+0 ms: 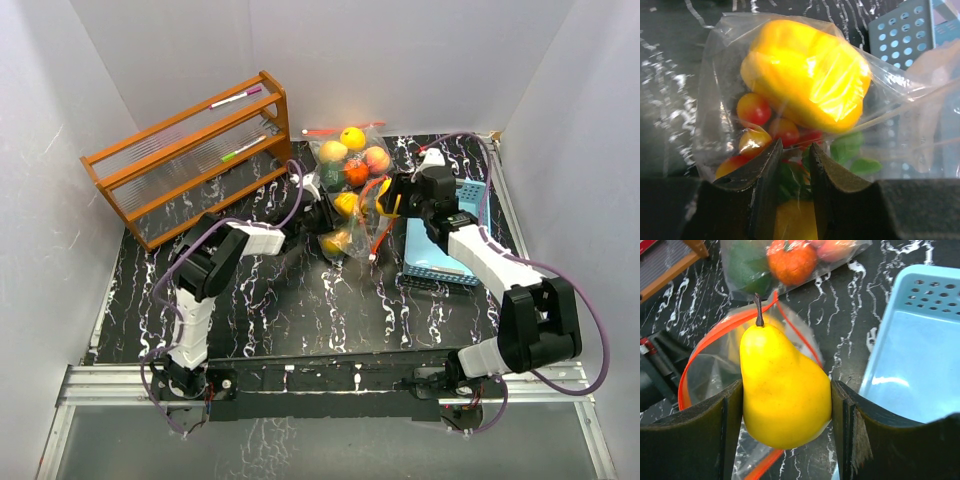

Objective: Open the zip-top bag and remove the fake food
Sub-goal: Place the fake fruit in the bin.

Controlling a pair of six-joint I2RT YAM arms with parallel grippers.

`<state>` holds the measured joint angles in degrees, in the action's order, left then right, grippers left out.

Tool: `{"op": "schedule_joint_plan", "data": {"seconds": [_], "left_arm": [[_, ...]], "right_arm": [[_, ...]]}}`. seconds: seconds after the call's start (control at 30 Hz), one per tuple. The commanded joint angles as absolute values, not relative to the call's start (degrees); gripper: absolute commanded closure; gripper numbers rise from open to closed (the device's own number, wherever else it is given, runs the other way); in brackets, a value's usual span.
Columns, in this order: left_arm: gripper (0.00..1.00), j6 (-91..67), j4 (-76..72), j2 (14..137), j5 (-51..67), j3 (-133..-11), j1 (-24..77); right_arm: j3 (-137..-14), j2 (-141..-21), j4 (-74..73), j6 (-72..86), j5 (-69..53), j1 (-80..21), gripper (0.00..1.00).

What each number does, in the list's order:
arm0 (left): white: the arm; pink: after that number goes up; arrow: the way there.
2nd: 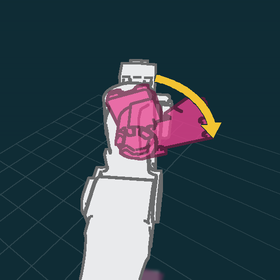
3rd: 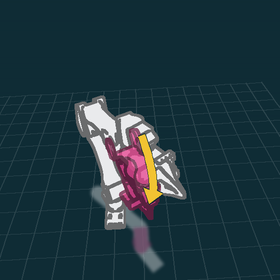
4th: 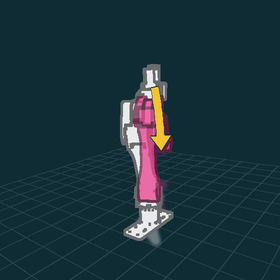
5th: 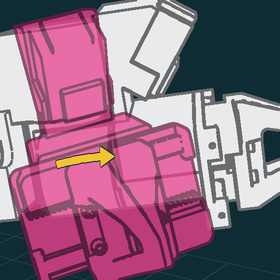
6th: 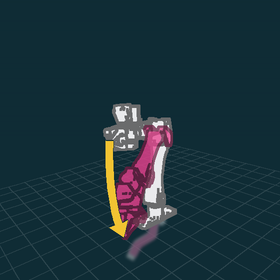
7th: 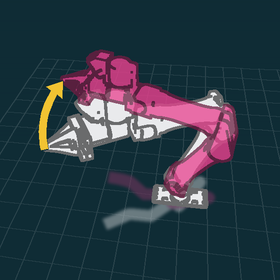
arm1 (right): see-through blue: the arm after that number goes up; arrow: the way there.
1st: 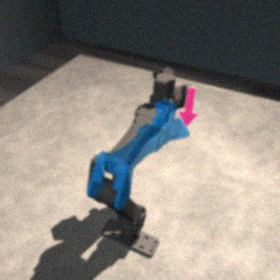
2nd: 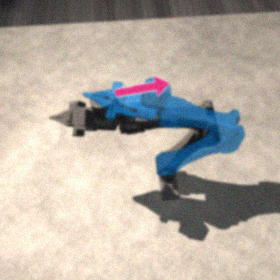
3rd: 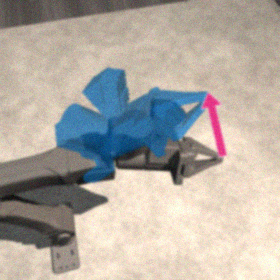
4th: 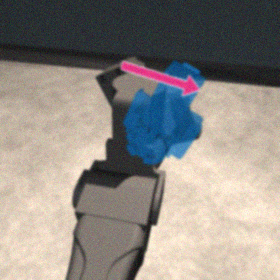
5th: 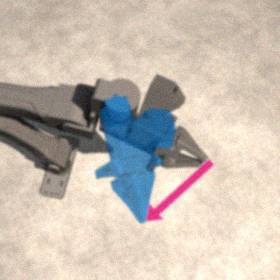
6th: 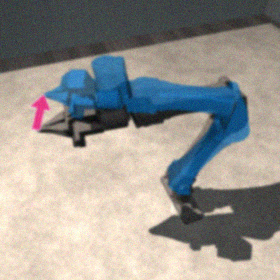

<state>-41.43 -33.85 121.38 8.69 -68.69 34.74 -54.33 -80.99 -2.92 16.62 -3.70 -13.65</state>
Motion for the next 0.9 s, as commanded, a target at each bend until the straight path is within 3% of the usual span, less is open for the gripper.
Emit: {"op": "schedule_joint_plan", "data": {"seconds": [0.0, 0.37, 0.53, 0.6, 0.7, 0.77, 0.87], "left_arm": [[0.72, -40.5, -30.4, 116.7, 7.1, -63.9, 32.7], [0.72, -37.0, -29.4, 102.6, 1.9, -51.5, 32.4], [0.72, -35.5, -27.7, 96.9, 0.9, -49.8, 32.4], [0.72, -34.9, -27.0, 95.3, 0.8, -50.1, 32.4], [0.70, -34.5, -26.0, 94.3, 1.1, -50.9, 32.3], [0.70, -34.8, -26.1, 94.2, 1.5, -51.1, 32.3], [0.69, -35.7, -27.0, 94.6, 2.5, -50.8, 32.1]], "right_arm": [[-56.8, -77.6, -1.8, 17.2, 1.1, -11.5, 0.82], [-53.2, -77.4, -1.8, 22.7, 6.5, -1.7, 0.82], [-49.9, -78.5, 1.7, 24.4, 9.3, -0.4, 0.75], [-50.2, -79.4, 1.2, 24.2, 9.9, -0.4, 0.62], [-50.3, -78.6, 1.4, 23.9, 10.4, -0.4, 0.18], [-50.6, -77.7, 1.8, 22.8, 8.8, -0.5, 0.10], [-51.1, -76.5, 1.5, 21.7, 6.3, -0.7, 0.09]]}}
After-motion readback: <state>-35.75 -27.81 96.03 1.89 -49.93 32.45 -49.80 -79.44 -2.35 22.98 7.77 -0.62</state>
